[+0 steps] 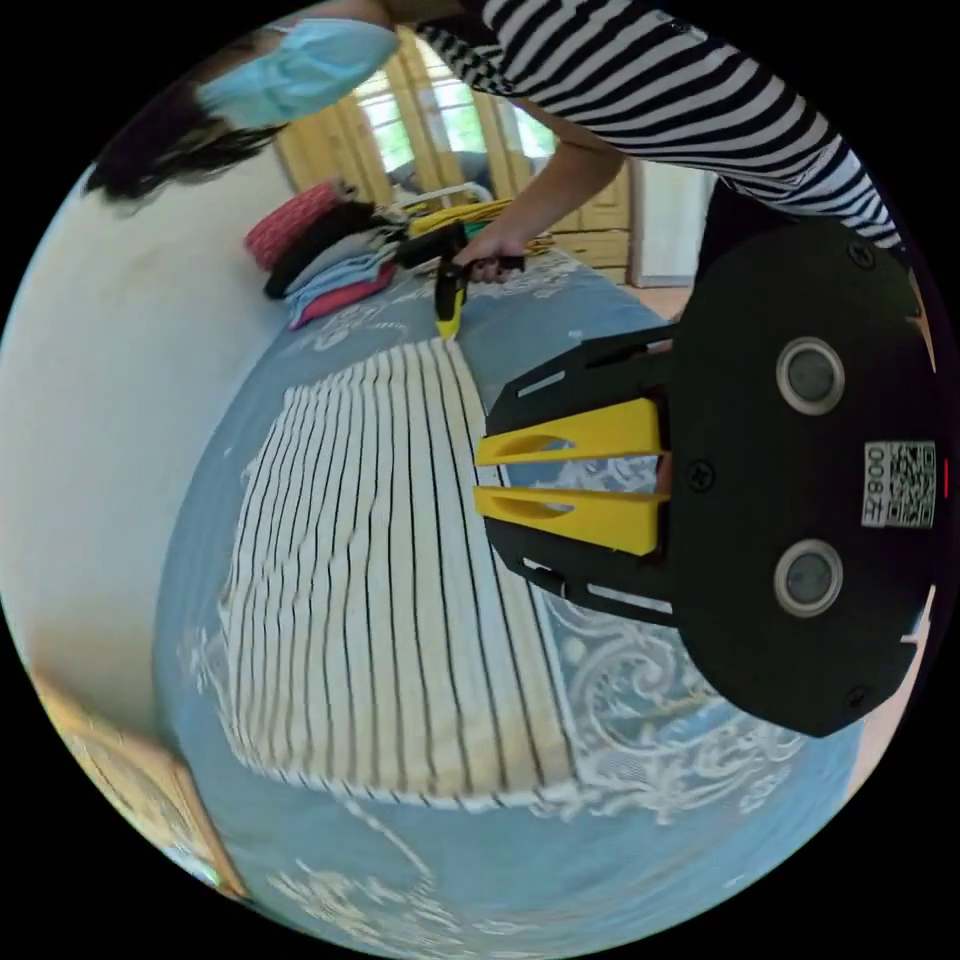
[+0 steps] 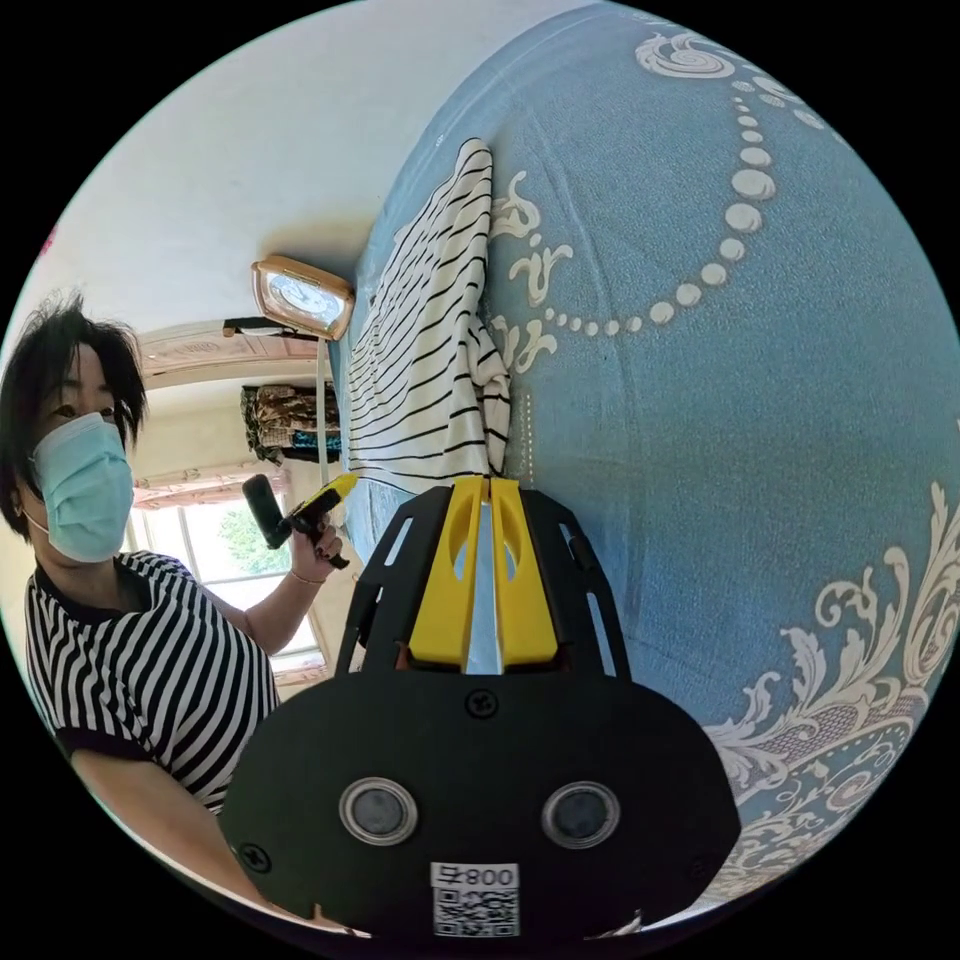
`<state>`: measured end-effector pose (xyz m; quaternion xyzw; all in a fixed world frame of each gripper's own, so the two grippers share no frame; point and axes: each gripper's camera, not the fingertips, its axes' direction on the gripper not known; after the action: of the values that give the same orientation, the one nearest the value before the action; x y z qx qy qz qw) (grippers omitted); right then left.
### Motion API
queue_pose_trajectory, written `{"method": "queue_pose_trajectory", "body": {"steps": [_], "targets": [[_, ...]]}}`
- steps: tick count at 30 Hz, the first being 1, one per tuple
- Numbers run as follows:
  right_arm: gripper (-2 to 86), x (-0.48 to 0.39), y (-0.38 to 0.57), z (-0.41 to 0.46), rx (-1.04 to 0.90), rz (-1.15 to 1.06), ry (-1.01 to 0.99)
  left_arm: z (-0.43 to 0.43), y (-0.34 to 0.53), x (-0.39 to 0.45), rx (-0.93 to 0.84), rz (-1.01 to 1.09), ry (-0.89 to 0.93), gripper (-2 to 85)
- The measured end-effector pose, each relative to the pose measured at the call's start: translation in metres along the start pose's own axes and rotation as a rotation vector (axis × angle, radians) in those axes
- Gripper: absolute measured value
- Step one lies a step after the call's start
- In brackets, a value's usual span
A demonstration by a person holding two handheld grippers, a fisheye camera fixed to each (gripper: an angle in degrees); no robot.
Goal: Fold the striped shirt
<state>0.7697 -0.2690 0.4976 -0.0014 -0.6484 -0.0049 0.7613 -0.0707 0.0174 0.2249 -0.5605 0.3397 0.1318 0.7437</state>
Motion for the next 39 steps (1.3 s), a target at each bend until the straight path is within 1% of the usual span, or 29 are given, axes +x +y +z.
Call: {"method": "queue_pose_trajectory", "body": {"steps": [2,3,5,9,11,15,18,21,23,26,28,34,39], "targets": [[1.3,-0.003,-0.003,0.0,0.003,-0.007,-0.004,0.042,-0.019,0.057,-0.052,0.266,0.046,5.9],[1.3,-0.004,-0.004,0.0,0.003,-0.009,-0.001,0.051,-0.022,0.07,-0.059,0.33,0.047,6.3],[1.3,-0.009,-0.009,-0.002,0.006,-0.025,-0.001,0.08,-0.029,0.12,-0.026,0.527,-0.035,7.8],[1.3,-0.015,-0.017,-0.002,0.026,-0.045,-0.05,0.115,-0.03,0.171,-0.021,0.694,-0.064,9.1],[1.4,-0.018,-0.023,0.001,0.032,-0.058,-0.076,0.133,-0.028,0.192,-0.019,0.754,-0.182,8.3],[1.6,-0.023,-0.033,0.01,0.018,-0.078,-0.079,0.147,-0.029,0.206,-0.012,0.734,-0.265,3.3],[1.9,-0.022,-0.043,0.013,0.041,-0.096,-0.088,0.144,-0.033,0.203,0.001,0.653,-0.188,1.9],[3.5,-0.016,-0.056,0.007,0.128,-0.087,-0.057,0.136,-0.034,0.198,0.04,0.569,-0.135,1.3],[7.2,-0.01,-0.076,0.006,0.192,-0.067,-0.031,0.131,-0.035,0.195,0.06,0.525,-0.098,1.1],[10.7,-0.003,-0.11,0.017,0.187,-0.044,-0.008,0.131,-0.035,0.195,0.069,0.507,-0.073,1.0],[10.9,-0.003,-0.131,0.026,0.183,-0.062,-0.041,0.133,-0.035,0.196,0.065,0.511,-0.078,1.0],[9.1,-0.003,-0.196,0.057,0.188,-0.065,-0.034,0.138,-0.036,0.194,0.069,0.501,-0.059,1.0],[8.0,-0.016,-0.235,0.085,0.161,-0.104,0.014,0.138,-0.038,0.186,0.075,0.484,-0.04,1.0]]}}
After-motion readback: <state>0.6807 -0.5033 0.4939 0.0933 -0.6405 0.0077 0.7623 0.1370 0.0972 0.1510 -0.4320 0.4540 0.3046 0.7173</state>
